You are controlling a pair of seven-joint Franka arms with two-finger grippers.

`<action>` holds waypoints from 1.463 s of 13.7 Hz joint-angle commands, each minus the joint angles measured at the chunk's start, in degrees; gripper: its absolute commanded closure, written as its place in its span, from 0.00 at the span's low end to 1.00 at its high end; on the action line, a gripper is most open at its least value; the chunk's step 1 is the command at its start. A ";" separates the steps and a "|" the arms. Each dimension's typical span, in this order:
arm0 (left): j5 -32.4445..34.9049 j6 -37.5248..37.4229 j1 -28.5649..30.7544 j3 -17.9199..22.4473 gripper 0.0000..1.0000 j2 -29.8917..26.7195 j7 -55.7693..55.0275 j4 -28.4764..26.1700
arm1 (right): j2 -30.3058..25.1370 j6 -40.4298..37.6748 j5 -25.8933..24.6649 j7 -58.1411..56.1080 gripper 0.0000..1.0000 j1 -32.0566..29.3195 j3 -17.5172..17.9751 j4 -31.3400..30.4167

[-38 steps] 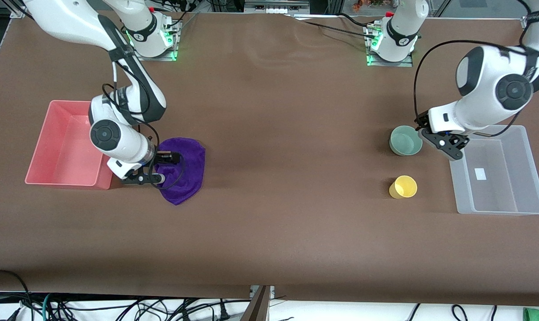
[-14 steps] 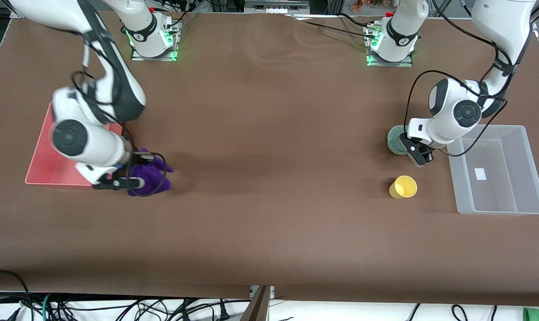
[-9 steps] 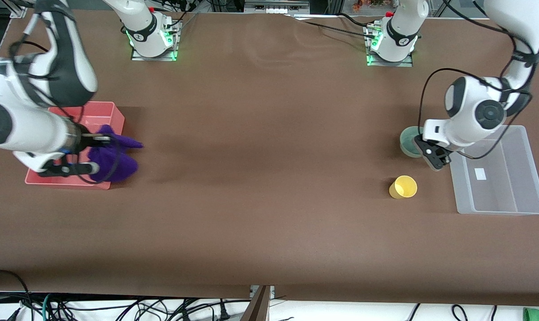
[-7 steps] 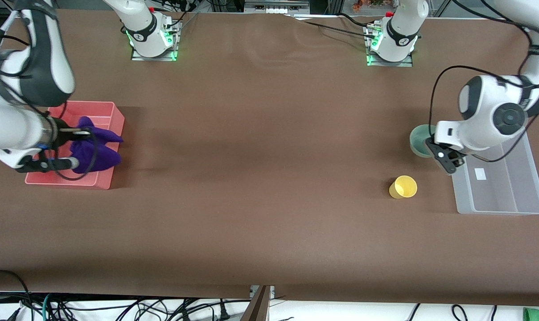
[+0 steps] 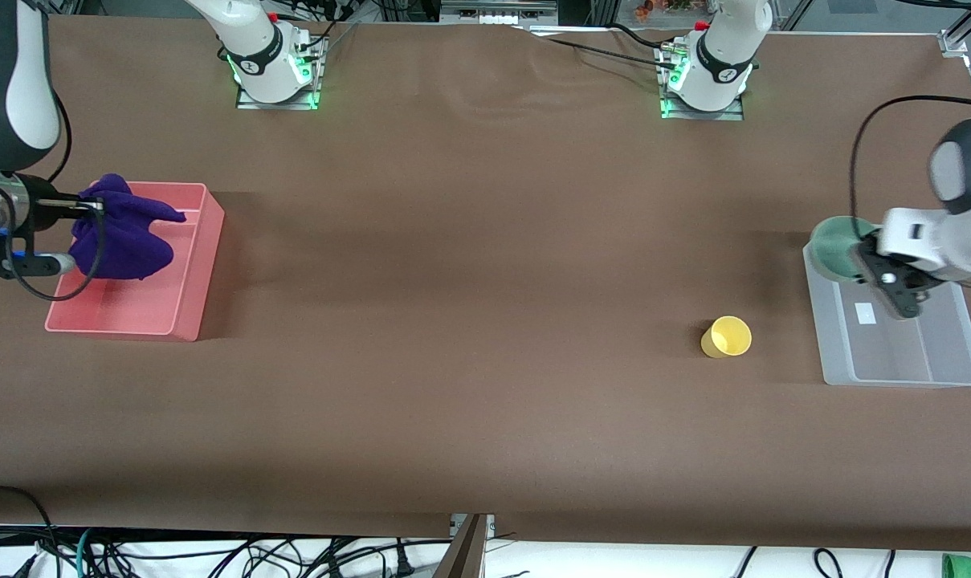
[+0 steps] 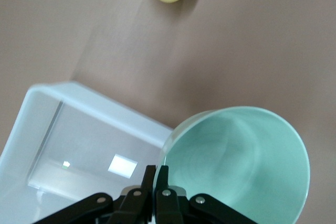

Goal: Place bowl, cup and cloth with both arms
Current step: 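Drop the cloth into the pink bin while the left gripper carries the bowl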

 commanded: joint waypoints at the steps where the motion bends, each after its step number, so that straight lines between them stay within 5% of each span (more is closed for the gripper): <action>1: -1.00 1.93 6.02 -0.58 1.00 8.86 7.84 6.82 | -1.61 1.84 0.49 -1.47 1.00 0.13 -3.19 -4.42; 8: -0.47 17.13 9.99 -0.49 1.00 21.44 10.68 7.18 | -1.61 5.97 -0.21 -4.99 1.00 0.13 -5.83 -8.99; 13: -0.47 22.69 11.67 -0.49 0.96 24.79 10.68 6.57 | -1.08 14.13 -0.30 -8.94 1.00 0.13 -9.61 -15.93; 14: -0.38 22.69 11.67 -0.49 0.62 24.79 10.77 6.57 | -0.91 16.15 -0.30 -9.03 1.00 0.13 -10.05 -17.51; 15: -0.38 22.60 11.49 -0.49 0.16 24.70 10.77 6.66 | -0.56 18.70 -0.30 -9.04 1.00 0.13 -10.40 -19.35; 16: -0.38 22.08 11.66 -0.49 0.00 24.36 10.77 6.83 | -0.38 21.51 -0.30 -9.04 1.00 0.13 -11.19 -21.29; 20: -1.44 15.76 11.49 -1.28 0.00 18.92 9.72 7.80 | 1.64 27.94 -0.30 -8.86 1.00 0.13 -11.90 -24.38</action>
